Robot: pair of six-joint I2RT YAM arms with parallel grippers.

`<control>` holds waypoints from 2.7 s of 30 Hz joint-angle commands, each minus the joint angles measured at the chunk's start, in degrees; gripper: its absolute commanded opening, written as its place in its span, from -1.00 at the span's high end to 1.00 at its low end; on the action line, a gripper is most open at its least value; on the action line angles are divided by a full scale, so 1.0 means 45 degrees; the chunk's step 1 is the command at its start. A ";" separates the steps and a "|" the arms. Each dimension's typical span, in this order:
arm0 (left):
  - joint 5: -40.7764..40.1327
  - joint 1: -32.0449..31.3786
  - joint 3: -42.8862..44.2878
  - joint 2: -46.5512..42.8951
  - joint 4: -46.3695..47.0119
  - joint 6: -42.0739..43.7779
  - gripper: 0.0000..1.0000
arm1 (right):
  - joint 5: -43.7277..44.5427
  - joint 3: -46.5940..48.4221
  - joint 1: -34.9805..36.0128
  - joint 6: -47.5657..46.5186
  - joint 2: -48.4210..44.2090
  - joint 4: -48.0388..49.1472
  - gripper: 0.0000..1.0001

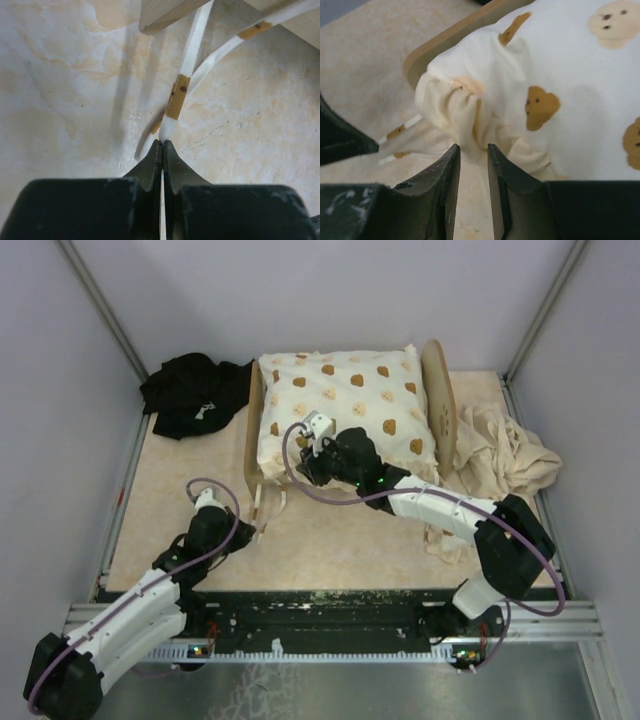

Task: Set up the pet bed

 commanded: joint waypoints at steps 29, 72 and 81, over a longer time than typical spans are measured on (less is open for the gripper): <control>0.1681 0.1512 0.0035 -0.0675 -0.0565 0.0332 1.00 | -0.5094 0.1736 0.1835 -1.1611 0.5752 -0.0403 0.39; 0.3611 0.1540 0.1667 -0.1032 -0.1079 -0.0120 0.99 | -0.3228 0.2231 0.2864 -0.9754 0.4154 0.2190 1.00; 0.3216 0.1550 0.2317 -0.0681 -0.1461 -0.0331 1.00 | -0.3069 0.2660 0.2864 -1.0681 0.4560 0.1030 1.00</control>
